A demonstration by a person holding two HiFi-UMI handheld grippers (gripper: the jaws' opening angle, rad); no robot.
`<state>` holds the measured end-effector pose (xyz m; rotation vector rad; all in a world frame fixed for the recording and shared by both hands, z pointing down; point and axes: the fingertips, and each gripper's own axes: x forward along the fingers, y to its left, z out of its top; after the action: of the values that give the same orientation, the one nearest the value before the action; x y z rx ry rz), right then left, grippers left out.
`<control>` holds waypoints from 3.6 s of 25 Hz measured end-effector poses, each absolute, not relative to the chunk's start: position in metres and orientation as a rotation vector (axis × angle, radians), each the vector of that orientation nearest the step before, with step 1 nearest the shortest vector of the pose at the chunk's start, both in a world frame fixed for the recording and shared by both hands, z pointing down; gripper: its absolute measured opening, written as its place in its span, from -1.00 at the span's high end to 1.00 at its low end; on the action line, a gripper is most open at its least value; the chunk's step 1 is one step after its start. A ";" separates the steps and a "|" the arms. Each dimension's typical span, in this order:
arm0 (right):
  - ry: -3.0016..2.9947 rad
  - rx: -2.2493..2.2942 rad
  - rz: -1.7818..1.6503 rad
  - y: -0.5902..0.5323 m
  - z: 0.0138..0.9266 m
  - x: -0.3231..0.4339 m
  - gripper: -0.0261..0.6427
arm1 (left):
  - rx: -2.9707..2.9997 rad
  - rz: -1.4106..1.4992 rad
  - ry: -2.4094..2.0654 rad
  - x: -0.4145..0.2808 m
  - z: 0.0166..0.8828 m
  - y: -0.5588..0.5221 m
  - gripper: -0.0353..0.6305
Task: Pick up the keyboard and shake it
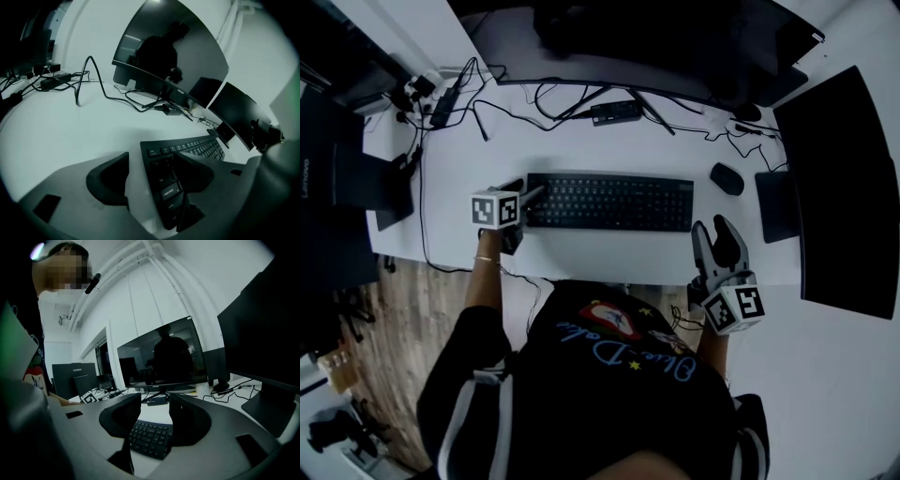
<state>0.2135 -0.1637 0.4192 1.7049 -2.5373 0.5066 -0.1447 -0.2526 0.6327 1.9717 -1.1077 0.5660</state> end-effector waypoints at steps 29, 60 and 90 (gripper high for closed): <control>-2.160 1.533 0.942 -0.182 0.590 0.247 0.32 | 1.999 0.612 -1.087 -0.126 0.635 -0.252 0.04; -2.092 1.390 1.061 -0.183 0.632 0.246 0.41 | 2.039 0.634 -1.160 -0.123 0.629 -0.251 0.05; -2.308 1.680 0.252 -0.212 0.470 0.261 0.52 | 2.423 0.295 -1.429 -0.116 0.460 -0.278 0.12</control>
<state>0.2611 -0.2123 0.4702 1.6805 -2.3084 0.2517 -0.1162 -0.2779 0.4597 2.4227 -1.4294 0.2951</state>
